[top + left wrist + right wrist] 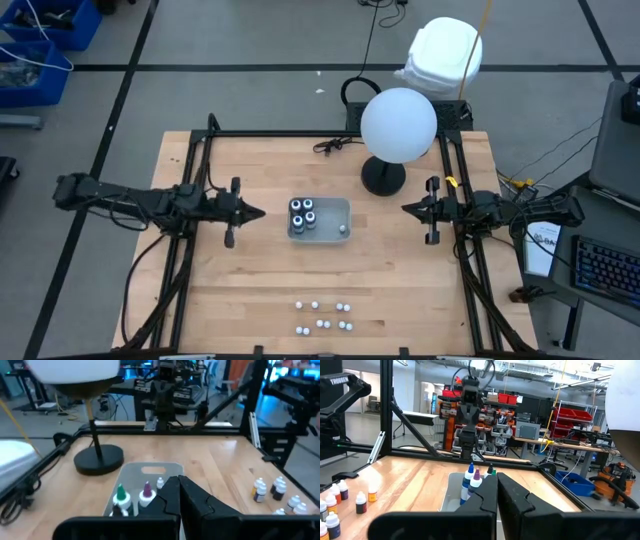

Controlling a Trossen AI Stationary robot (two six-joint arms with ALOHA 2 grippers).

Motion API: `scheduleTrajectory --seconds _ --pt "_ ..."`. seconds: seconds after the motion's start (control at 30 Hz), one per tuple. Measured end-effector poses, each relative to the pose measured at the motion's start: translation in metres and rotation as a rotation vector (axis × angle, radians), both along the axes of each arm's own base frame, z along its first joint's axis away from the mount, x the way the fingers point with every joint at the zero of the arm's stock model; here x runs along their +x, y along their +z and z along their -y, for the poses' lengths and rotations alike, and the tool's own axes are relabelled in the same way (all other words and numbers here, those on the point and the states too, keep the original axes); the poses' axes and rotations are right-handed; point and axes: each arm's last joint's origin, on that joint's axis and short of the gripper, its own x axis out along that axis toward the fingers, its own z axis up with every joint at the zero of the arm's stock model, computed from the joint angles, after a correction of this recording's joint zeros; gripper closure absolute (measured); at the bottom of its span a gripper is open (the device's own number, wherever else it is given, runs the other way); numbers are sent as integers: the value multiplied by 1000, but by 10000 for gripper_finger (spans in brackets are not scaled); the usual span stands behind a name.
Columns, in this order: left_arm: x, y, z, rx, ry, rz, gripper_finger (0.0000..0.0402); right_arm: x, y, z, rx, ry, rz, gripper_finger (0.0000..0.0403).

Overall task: Pick & Place food coloring
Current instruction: Put the small dark blue food coloring bottle into the gray bin

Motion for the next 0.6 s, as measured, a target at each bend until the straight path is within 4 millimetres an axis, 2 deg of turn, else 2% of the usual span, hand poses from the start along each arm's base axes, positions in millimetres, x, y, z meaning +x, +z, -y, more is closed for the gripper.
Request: scheduleTrajectory --seconds 0.1,0.23,0.43,0.6 --pt "-3 -14 -4 8 -31 -17 400 0 0 0 0 0 0 403" --pt "-6 -31 -4 97 -105 -36 400 0 0 0 0 0 0 403" --pt "-11 -59 -8 235 -116 -82 400 1 -4 0 48 5 -40 403" --pt "-18 -60 -13 256 -82 -54 401 2 -6 0 22 0 -60 403"
